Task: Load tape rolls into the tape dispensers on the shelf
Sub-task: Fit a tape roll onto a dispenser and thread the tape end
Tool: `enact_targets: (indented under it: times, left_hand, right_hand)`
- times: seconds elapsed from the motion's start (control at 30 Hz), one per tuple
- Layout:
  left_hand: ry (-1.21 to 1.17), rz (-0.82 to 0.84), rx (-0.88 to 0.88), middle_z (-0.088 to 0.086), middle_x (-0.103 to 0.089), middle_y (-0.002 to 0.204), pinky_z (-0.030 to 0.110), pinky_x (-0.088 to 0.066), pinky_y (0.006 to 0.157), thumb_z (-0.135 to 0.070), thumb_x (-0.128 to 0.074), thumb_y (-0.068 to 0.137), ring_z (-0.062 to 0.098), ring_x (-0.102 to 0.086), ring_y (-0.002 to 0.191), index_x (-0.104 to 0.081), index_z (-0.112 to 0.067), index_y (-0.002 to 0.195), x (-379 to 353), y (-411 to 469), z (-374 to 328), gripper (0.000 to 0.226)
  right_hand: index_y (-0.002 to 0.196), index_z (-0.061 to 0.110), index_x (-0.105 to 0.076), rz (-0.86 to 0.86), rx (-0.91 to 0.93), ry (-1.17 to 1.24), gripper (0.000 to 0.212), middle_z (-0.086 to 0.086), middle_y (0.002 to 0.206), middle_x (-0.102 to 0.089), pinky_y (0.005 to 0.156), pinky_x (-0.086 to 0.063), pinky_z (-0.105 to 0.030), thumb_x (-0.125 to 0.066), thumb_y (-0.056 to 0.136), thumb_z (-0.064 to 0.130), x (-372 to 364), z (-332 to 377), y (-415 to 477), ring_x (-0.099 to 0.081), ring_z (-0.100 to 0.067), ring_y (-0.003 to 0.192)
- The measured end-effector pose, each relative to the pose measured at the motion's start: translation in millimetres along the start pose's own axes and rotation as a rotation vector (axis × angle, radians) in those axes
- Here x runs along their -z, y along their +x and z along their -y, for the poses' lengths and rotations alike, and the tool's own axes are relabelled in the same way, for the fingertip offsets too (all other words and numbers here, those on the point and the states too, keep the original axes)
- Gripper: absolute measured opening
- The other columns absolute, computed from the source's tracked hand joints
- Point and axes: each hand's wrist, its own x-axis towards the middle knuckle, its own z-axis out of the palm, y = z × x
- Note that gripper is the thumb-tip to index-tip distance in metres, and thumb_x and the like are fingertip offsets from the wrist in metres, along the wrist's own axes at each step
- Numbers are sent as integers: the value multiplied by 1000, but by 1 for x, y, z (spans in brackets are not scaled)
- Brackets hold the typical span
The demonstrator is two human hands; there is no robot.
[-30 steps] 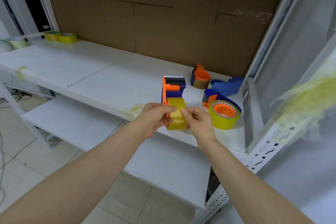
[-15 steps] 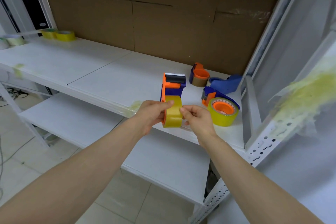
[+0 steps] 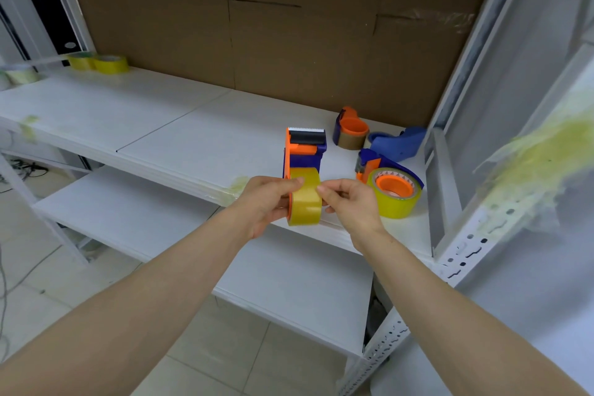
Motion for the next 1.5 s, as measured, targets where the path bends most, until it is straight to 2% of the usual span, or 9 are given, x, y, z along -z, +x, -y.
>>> enact_targets:
  times: [0.17,0.27,0.4,0.67,0.77,1.0,1.33,1.4,1.5]
  left_hand:
    - [23,41,-16,15,-68,107,31,-56,78,-4,-65,85,22,-68,86,-61,1,109,1,-2,1,25]
    - [64,70,-27,15,-67,114,33,-55,84,2,-65,82,26,-67,98,-60,2,118,2,-3,3,36]
    - [76,93,-33,16,-68,112,35,-54,87,7,-64,80,27,-67,100,-60,2,117,1,-4,4,38]
    - [-16,-42,-13,15,-68,93,31,-56,73,-1,-61,84,21,-67,78,-61,-2,96,-5,-3,5,12]
    - [-16,-45,-15,13,-68,86,32,-56,74,-2,-58,86,22,-66,75,-62,-4,85,-5,-4,4,5]
    - [10,-8,-36,12,-68,92,33,-55,82,-3,-55,88,22,-66,83,-63,-4,98,-3,-4,9,12]
    - [-30,-51,-27,10,-68,81,30,-54,70,-7,-55,89,19,-65,73,-63,-5,87,-4,-7,11,8]
    - [-43,-36,-21,11,-68,85,31,-55,72,-6,-56,88,20,-66,76,-63,-6,89,-3,-8,11,7]
    - [-41,14,-26,11,-69,87,29,-56,73,2,-57,85,20,-67,77,-65,-4,92,-1,-10,11,13]
  right_hand:
    - [76,14,-63,-2,-109,60,11,1,76,-64,65,-49,-21,-64,86,13,4,-1,-4,-60,-13,73]
    - [82,16,-61,-3,-157,40,19,1,79,-63,59,-45,-21,-58,91,32,4,10,3,-59,-12,75]
    - [106,3,-64,13,-60,-32,27,-5,90,-63,54,-44,-18,-60,90,25,-1,9,7,-58,-15,77]
    - [93,12,-63,-16,190,-89,6,11,78,-60,70,-51,-18,-64,87,12,-7,-15,-15,-56,-3,72]
    - [90,14,-61,18,225,-126,7,12,78,-60,66,-47,-8,-66,85,11,-7,-21,-22,-56,-2,71]
    - [104,5,-65,65,-41,15,21,2,76,-60,50,-44,-11,-64,87,18,0,1,-4,-56,-7,66]
    - [96,16,-60,96,115,-162,12,0,84,-62,65,-50,-21,-65,86,19,-6,-11,-23,-57,-15,72]
    - [103,14,-61,77,137,-261,21,1,88,-60,67,-49,-25,-68,84,21,-4,-4,-22,-56,-14,78]
    - [134,18,-44,51,329,-642,57,3,119,-49,82,-45,-22,-69,83,25,4,15,-19,-51,-10,104]
